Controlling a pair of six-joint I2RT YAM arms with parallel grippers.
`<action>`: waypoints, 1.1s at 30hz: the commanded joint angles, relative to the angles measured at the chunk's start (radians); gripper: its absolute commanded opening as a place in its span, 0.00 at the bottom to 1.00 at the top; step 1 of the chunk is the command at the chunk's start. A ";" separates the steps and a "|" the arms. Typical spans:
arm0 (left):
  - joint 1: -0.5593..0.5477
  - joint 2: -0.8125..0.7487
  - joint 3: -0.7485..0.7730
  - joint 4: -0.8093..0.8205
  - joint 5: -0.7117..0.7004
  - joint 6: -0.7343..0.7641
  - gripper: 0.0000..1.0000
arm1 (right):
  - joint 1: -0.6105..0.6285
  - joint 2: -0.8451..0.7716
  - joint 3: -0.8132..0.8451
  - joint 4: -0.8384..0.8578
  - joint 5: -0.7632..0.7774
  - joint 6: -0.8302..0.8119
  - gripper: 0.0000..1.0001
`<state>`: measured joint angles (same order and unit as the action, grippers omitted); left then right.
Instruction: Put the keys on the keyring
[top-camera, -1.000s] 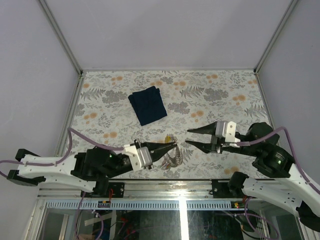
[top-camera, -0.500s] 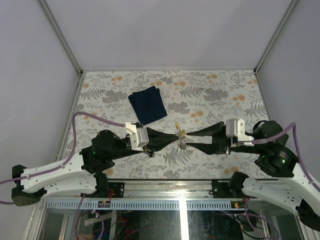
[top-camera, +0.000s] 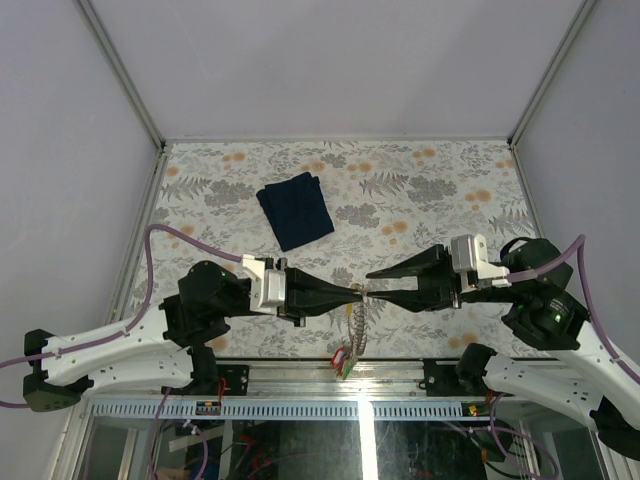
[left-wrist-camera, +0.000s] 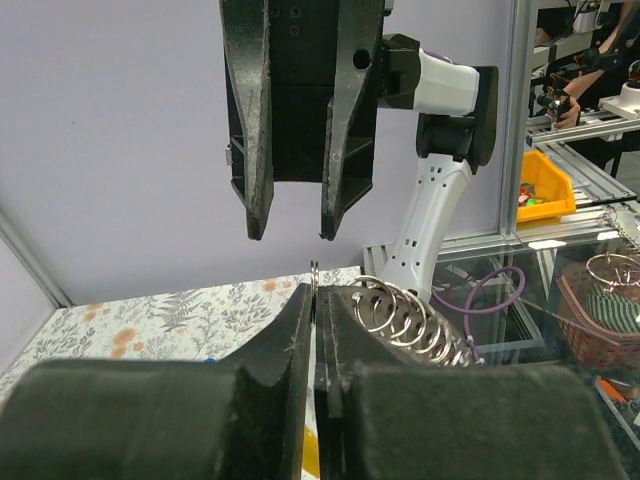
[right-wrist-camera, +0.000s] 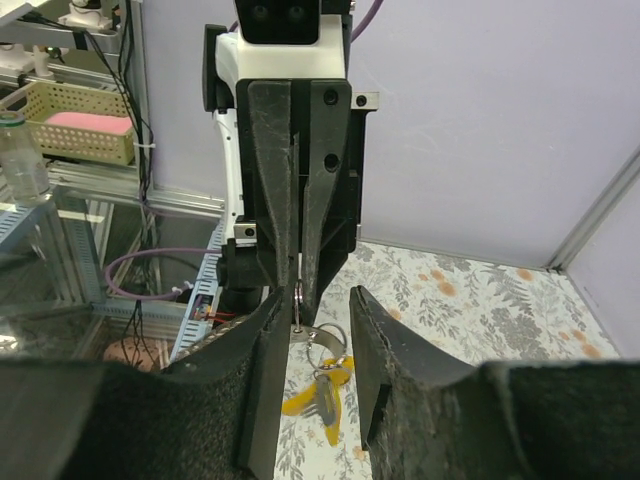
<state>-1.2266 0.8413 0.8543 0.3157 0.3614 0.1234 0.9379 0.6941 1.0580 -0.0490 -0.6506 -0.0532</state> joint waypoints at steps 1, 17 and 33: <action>0.006 -0.016 0.032 0.106 0.010 -0.011 0.00 | 0.003 0.007 0.001 0.053 -0.040 0.026 0.36; 0.006 -0.024 0.038 0.104 -0.013 -0.007 0.00 | 0.003 0.020 -0.024 0.025 -0.046 0.011 0.32; 0.005 -0.022 0.039 0.109 -0.031 -0.008 0.00 | 0.003 0.043 -0.024 0.011 -0.070 0.015 0.00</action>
<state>-1.2263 0.8345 0.8551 0.3141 0.3523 0.1226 0.9379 0.7200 1.0286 -0.0505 -0.6994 -0.0467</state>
